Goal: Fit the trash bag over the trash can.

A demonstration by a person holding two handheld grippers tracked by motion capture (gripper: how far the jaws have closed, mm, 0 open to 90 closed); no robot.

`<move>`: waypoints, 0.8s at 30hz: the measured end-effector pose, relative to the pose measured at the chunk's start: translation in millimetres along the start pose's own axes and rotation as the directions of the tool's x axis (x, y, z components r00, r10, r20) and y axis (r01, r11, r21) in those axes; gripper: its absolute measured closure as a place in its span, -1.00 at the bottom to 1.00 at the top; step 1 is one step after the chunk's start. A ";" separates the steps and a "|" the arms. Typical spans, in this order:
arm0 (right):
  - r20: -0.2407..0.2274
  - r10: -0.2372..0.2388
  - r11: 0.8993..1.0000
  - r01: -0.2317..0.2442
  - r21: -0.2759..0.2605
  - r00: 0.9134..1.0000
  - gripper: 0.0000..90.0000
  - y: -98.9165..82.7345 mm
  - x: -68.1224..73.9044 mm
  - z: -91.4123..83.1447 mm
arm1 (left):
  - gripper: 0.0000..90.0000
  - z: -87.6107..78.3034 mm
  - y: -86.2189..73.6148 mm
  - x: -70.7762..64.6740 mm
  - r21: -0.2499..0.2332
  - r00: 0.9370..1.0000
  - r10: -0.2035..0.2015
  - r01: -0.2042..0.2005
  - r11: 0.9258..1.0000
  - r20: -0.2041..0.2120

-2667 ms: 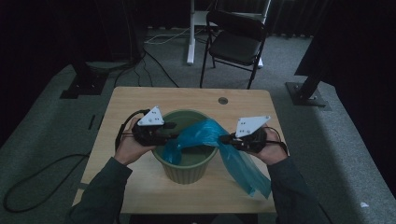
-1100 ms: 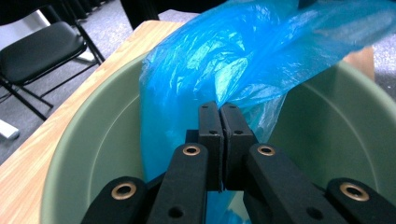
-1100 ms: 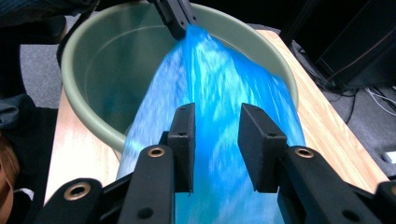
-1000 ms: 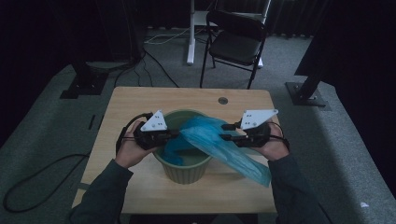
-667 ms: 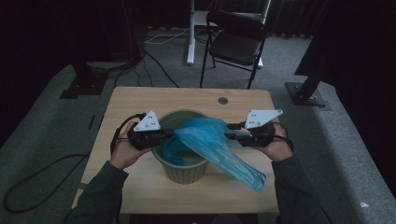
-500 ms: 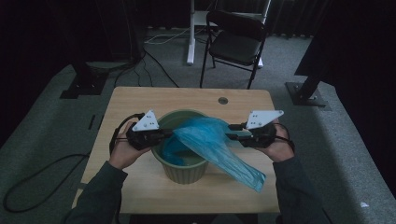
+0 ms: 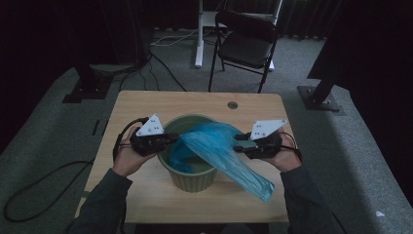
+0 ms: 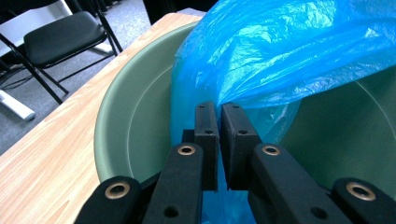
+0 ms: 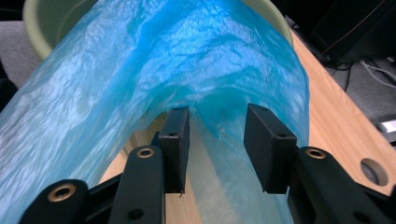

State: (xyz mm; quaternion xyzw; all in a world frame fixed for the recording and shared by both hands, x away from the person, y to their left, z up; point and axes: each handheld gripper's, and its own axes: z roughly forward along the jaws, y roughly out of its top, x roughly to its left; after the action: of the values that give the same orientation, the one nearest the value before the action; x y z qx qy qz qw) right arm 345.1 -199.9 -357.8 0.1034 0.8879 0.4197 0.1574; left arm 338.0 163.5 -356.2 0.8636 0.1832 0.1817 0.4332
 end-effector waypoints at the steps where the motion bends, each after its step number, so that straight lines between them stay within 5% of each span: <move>1: 0.000 0.000 1.000 0.000 0.000 1.000 0.33 0.0 0.0 0.0 | 0.89 0.0 0.0 0.0 0.000 1.000 0.000 0.000 1.000 0.000; 6: 0.030 -0.018 1.000 0.019 -0.016 0.999 0.87 11.6 0.1 2.5 | 0.79 -2.4 2.3 -1.6 -0.005 1.000 0.009 -0.009 1.000 0.001; 17: 0.040 -0.033 0.999 0.034 -0.022 0.999 0.96 18.5 -0.8 4.6 | 0.54 -10.2 9.5 0.8 -0.029 1.000 0.007 -0.007 1.000 -0.013; 24: 0.023 -0.051 0.998 0.051 -0.028 0.998 0.96 25.2 2.0 10.1 | 0.40 -1.6 26.4 -4.4 -0.035 0.999 0.034 -0.033 0.999 0.018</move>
State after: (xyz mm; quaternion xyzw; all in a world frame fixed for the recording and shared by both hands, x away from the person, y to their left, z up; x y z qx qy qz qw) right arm 348.2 -176.3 -344.6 0.0832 0.8823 0.4272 0.1795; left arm 337.6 147.8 -334.4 0.8606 0.1613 0.1840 0.4466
